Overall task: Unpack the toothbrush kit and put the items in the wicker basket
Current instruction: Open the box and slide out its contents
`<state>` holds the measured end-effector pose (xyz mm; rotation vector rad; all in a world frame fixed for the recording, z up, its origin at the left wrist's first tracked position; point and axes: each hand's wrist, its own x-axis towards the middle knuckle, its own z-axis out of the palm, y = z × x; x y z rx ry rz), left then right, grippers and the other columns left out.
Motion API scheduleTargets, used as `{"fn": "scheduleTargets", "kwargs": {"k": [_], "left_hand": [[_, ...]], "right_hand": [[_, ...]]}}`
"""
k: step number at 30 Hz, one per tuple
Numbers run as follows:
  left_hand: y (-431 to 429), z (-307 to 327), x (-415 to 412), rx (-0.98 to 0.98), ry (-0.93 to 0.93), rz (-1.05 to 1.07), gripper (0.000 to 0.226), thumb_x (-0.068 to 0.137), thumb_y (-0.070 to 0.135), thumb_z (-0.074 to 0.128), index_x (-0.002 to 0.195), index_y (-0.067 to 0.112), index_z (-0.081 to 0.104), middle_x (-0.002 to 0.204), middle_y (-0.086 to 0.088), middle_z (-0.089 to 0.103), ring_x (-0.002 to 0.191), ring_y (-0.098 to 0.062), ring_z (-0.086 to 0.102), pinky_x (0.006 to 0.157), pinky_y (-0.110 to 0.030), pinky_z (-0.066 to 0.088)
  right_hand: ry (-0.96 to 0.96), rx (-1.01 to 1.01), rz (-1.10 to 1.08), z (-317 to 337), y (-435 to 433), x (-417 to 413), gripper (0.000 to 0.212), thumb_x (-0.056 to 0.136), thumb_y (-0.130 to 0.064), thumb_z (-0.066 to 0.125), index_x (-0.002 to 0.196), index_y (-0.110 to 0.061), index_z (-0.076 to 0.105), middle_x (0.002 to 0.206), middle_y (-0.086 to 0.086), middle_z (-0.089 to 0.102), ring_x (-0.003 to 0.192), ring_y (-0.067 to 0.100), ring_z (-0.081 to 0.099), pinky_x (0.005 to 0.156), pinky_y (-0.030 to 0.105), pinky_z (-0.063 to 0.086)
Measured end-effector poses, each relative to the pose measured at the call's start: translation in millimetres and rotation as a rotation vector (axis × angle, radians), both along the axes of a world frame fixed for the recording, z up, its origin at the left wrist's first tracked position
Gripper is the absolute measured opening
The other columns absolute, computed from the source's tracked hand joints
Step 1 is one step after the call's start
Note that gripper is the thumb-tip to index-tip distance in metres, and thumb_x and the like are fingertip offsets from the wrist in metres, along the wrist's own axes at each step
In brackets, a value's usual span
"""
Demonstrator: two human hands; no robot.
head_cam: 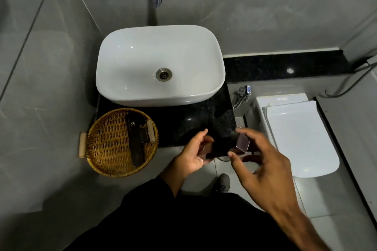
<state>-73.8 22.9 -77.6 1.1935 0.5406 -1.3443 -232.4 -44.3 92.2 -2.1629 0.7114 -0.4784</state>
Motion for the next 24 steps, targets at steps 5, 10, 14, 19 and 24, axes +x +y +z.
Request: {"fn": "scheduleTargets", "kwargs": {"k": [5, 10, 14, 19, 24], "left_hand": [[-6.6, -9.2, -0.6, 0.007, -0.033, -0.061, 0.043, 0.087, 0.045, 0.066, 0.05, 0.022, 0.066, 0.059, 0.006, 0.07, 0.063, -0.011, 0.068, 0.06, -0.026, 0.049], [-18.5, -8.4, -1.1, 0.074, -0.101, -0.126, 0.029, 0.086, 0.044, 0.069, 0.069, 0.022, 0.059, 0.059, 0.002, 0.058, 0.049, -0.012, 0.052, 0.039, -0.015, 0.035], [-26.6, -13.7, 0.5, 0.156, -0.201, -0.142, 0.039, 0.089, 0.04, 0.069, 0.063, 0.017, 0.05, 0.055, 0.001, 0.041, 0.038, -0.01, 0.03, 0.037, -0.013, 0.017], [-31.2, -18.7, 10.4, 0.267, -0.198, -0.035, 0.046, 0.094, 0.038, 0.062, 0.058, 0.016, 0.044, 0.032, 0.006, 0.043, 0.02, -0.004, 0.029, 0.035, -0.006, 0.017], [-46.8, -6.4, 20.9, 0.179, -0.056, 0.034, 0.04, 0.094, 0.036, 0.059, 0.061, 0.015, 0.049, 0.034, 0.007, 0.044, 0.021, -0.001, 0.031, 0.03, -0.006, 0.02]], "right_hand": [[-0.014, -0.007, -0.005, 0.1, -3.7, -2.3, 0.058, 0.08, -0.027, 0.08, 0.132, -0.044, 0.06, 0.119, -0.026, 0.069, 0.101, -0.004, 0.07, 0.084, 0.005, 0.053], [-0.136, -0.027, -0.08, 12.7, -16.8, -3.5, 0.053, 0.077, -0.03, 0.073, 0.128, -0.038, 0.061, 0.114, -0.029, 0.067, 0.101, 0.0, 0.07, 0.081, 0.013, 0.057], [-0.277, -0.028, -0.153, 20.5, -29.6, -9.1, 0.048, 0.076, -0.03, 0.068, 0.124, -0.036, 0.061, 0.115, -0.029, 0.066, 0.104, 0.006, 0.07, 0.077, 0.018, 0.059], [-0.495, 0.035, -0.294, 15.7, -55.6, -26.5, 0.046, 0.081, -0.014, 0.068, 0.125, -0.017, 0.059, 0.118, -0.004, 0.066, 0.11, 0.018, 0.067, 0.091, 0.021, 0.054], [-0.577, 0.354, -0.411, -18.2, -81.6, -39.9, 0.035, 0.08, -0.008, 0.068, 0.103, -0.032, 0.058, 0.109, -0.002, 0.072, 0.103, 0.029, 0.067, 0.092, 0.032, 0.059]]}}
